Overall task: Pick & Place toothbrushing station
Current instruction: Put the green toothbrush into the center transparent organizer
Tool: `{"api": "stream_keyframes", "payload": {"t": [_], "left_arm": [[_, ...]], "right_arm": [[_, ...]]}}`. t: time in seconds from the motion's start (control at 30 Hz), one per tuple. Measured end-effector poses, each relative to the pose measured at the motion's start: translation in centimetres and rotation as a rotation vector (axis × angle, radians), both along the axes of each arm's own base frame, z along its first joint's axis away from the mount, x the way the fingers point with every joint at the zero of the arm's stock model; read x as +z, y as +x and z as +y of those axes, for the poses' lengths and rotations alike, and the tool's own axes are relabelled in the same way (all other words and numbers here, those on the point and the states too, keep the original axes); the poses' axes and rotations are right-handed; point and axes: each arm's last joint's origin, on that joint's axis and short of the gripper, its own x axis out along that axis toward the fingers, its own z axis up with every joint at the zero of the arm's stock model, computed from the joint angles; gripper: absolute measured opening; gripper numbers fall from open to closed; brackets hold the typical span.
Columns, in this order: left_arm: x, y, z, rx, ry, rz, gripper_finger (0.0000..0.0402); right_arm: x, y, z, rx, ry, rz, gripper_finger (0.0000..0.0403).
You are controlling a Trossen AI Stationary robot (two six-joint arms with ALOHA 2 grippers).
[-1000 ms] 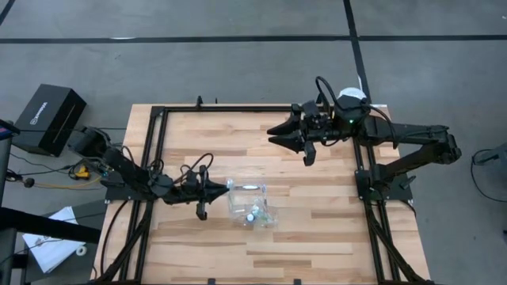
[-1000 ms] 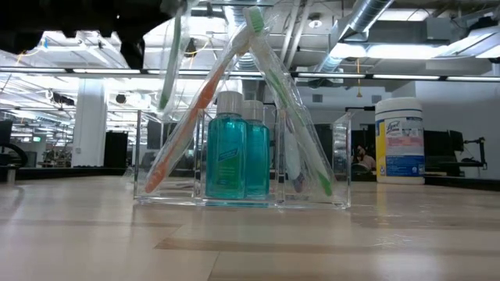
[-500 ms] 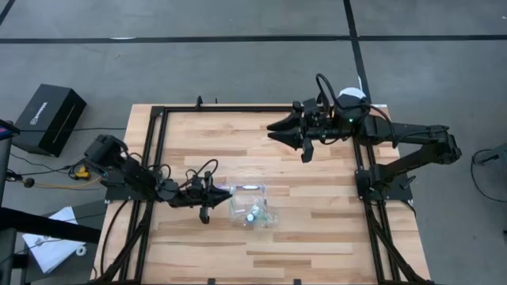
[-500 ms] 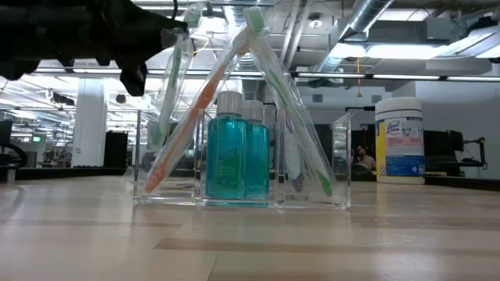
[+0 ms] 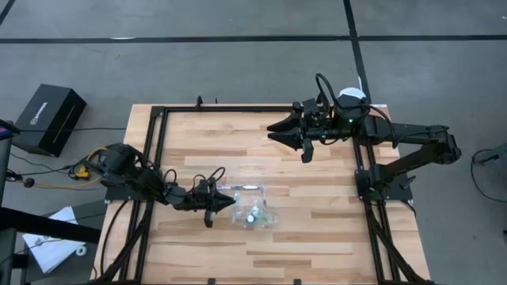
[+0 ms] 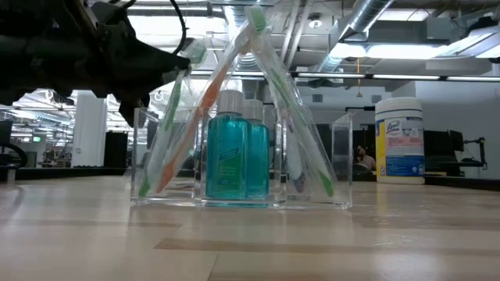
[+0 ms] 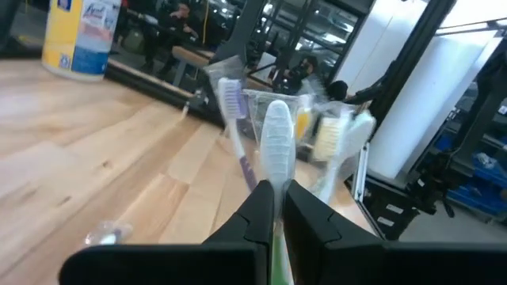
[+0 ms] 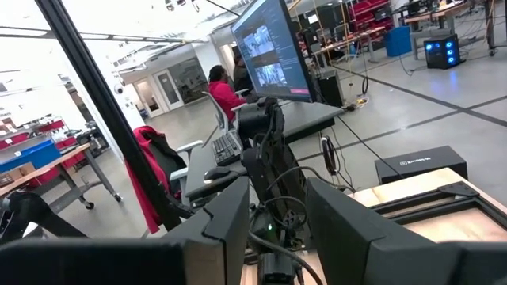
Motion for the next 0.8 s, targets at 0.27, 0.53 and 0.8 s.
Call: {"api": "stream_keyframes", "payload": {"t": [0.27, 0.53, 0.8], "left_arm": [[0.2, -0.1, 0.0, -0.005, -0.06, -0.01, 0.0069], [1.9, -0.3, 0.1, -0.008, -0.102, -0.079, 0.0166], [2.5, -0.4, 0.1, -0.032, -0.046, -0.052, 0.0231]], "right_arm": [[0.0, 0.0, 0.0, 0.0, 0.0, 0.0, 0.0118], [0.0, 0.0, 0.0, 0.0, 0.0, -0.001, 0.0118], [0.0, 0.0, 0.0, 0.0, 0.0, -0.001, 0.0118]]}}
